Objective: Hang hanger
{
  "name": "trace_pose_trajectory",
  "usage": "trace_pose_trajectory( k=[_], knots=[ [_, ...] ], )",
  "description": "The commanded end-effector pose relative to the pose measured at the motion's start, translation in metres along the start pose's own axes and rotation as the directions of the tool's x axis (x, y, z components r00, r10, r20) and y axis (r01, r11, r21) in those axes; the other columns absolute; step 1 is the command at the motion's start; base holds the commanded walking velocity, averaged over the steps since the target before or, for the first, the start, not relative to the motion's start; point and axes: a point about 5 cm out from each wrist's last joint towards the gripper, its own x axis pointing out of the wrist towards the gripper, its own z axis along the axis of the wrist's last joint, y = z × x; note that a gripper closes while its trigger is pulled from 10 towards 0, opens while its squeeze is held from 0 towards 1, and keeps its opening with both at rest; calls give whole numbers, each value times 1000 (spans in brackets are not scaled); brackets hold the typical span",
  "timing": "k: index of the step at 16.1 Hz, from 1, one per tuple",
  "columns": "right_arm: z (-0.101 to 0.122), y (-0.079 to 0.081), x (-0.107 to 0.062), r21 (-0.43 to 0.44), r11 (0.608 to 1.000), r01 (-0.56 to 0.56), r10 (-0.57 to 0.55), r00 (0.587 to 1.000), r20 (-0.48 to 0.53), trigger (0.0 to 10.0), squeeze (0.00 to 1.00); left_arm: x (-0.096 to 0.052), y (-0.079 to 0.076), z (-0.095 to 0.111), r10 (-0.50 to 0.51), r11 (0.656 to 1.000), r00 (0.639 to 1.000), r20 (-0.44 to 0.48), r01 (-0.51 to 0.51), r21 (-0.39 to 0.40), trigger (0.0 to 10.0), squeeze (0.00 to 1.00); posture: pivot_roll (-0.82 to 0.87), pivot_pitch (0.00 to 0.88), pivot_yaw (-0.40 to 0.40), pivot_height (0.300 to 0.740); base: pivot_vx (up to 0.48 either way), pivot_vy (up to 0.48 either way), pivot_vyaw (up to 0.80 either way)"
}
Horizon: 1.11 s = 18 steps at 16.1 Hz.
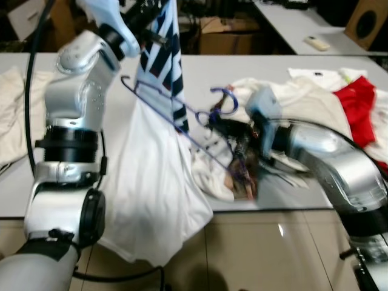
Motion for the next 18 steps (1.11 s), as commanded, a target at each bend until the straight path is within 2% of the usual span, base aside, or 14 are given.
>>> trace_pose_trajectory(
  k=[1, 3, 5, 6, 7, 8, 9, 10, 12, 13, 14, 15, 16, 18],
  knots=[
    [24, -41, 2, -40, 972, 233, -231, 972, 42, 10000, 0, 6, -15, 27, -108, 994, 990, 93, 105, 30, 10000, 0, -52, 0, 15, 740, 0, 0, 0],
    [64, -77, -1, -53, 909, 413, -401, 903, 158, 10000, 0, 8, -21, 43, -148, 989, 976, 160, 147, 18, 10000, 0, -49, 0, 11, 740, 0, 0, 0],
    [127, -105, -25, -19, 795, 607, -544, 726, 421, 10000, 0, 8, -23, 63, -150, 988, 950, 275, 155, 1, 10000, 0, -46, 0, 5, 740, 0, 0, 0],
    [145, -109, -35, 18, 786, 618, -539, 672, 508, 10000, 0, 7, -22, 70, -137, 989, 938, 319, 149, -15, 10000, 0, -45, 0, 1, 740, 0, 0, 0],
    [146, -106, -34, -22, 823, 567, -477, 714, 513, 10000, 0, 5, -21, 70, -118, 991, 935, 335, 135, -27, 10000, 0, -43, 0, -3, 740, 0, 0, 0],
    [143, -106, -31, -37, 832, 554, -465, 730, 501, 10000, 0, 5, -21, 70, -118, 990, 937, 330, 135, -28, 10000, 0, -43, 0, -3, 740, 0, 0, 0],
    [111, -99, -17, -132, 872, 471, -387, 830, 400, 10000, 0, 1, -21, 50, -100, 993, 963, 250, 111, -30, 10000, 0, -45, 0, -1, 740, 0, 0, 0],
    [89, -91, -9, -153, 908, 389, -321, 884, 340, 10000, 0, 0, -26, 29, -82, 995, 981, 174, 92, -49, 10000, 0, -47, 0, 2, 740, 0, 0, 0],
    [58, -80, -3, -181, 947, 265, -215, 943, 256, 10000, 0, -1, -33, -6, -51, 997, 998, 30, 52, -53, 10000, 0, -49, 0, 8, 740, 0, 0, 0],
    [22, -65, -7, -235, 964, 121, -90, 986, 141, 10000, 0, -6, -36, -53, 41, 999, 983, -176, -44, -12, 10000, 0, -53, 0, 15, 740, 0, 0, 0],
    [-3, -52, -17, -247, 969, 18, -7, 999, 47, 10000, 0, -14, -40, -84, 107, 994, 950, -293, -106, 22, 10000, 0, -54, 0, 20, 740, 0, 0, 0],
    [-3, -52, -17, -247, 969, 18, -7, 999, 47, 10000, 0, -14, -40, -84, 107, 994, 950, -293, -106, 22, 10000, 0, -54, 0, 20, 740, 0, 0, 0],
    [-33, -33, -45, -230, 964, -136, 113, 987, -114, 10000, 0, -27, -43, -121, 175, 984, 904, -390, -177, 32, 10000, 0, -71, 0, 39, 740, 0, 0, 0],
    [-41, -29, -76, -192, 964, -182, 145, 970, -193, 10000, 0, -38, -33, -143, 255, 963, 859, -443, -269, 32, 10000, 0, -92, 0, 65, 740, 0, 0, 0]
  ],
)
